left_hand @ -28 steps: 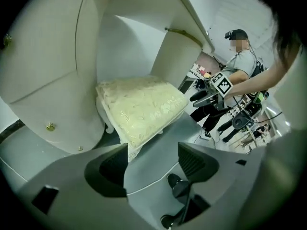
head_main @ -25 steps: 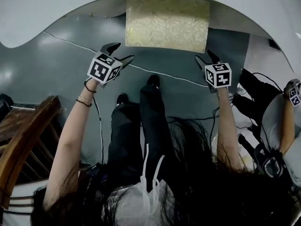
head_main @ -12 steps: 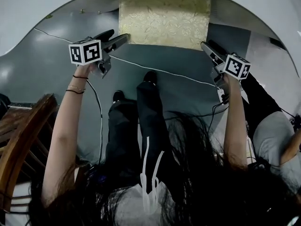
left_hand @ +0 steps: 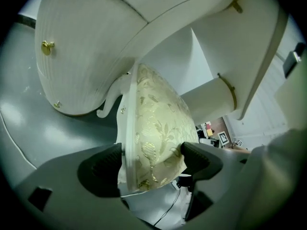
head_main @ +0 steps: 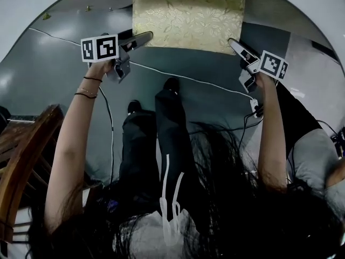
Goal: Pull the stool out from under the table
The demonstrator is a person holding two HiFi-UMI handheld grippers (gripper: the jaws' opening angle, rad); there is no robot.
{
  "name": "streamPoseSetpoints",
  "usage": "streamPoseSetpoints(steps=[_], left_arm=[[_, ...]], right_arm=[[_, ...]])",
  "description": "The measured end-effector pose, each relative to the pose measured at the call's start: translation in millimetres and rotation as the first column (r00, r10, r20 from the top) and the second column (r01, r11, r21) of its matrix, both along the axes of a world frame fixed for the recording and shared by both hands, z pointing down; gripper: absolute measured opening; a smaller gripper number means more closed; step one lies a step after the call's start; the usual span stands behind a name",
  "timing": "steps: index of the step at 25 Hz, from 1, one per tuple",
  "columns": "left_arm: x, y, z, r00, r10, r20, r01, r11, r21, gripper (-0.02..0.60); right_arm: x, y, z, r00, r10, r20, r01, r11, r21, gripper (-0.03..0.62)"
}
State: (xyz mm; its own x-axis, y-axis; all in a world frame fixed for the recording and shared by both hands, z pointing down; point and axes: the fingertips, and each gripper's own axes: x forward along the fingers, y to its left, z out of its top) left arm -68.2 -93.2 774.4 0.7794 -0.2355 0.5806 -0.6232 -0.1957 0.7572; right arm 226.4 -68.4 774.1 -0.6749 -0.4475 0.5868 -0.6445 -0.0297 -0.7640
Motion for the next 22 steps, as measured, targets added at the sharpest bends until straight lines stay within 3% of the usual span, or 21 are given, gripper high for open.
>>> streamPoseSetpoints(steps=[5,10,13,22], left_arm=[[3.1,-0.8,5.3,1.000,-0.007,-0.028,0.007,1.000,-0.007,0.394],[0.7,-2.7,-5.1,0.997,-0.074,-0.020,0.074,0.997,0.001,0.393],[1.0,-0.1,0.4,0.993,-0.121,-0.002,0.121,0.993,0.011,0.391],[1.8,1.8,-0.5,0.998,-0.056,0.010,0.057,0.991,-0.121,0.390]], right_arm=[[-13.4,-4.3,0.4,0.985,0.005,0.171,-0.011,0.999,0.035,0.310],[0.0,-3.2,-7.9,0.996,0.071,0.058,-0.074,0.996,0.041,0.307],[-0.6,-1.0,-2.5,0.994,0.094,0.057,-0.096,0.994,0.043,0.306],[-2.7,0.8,-9.0,0.996,0.069,0.051,-0.067,0.996,-0.053,0.305]])
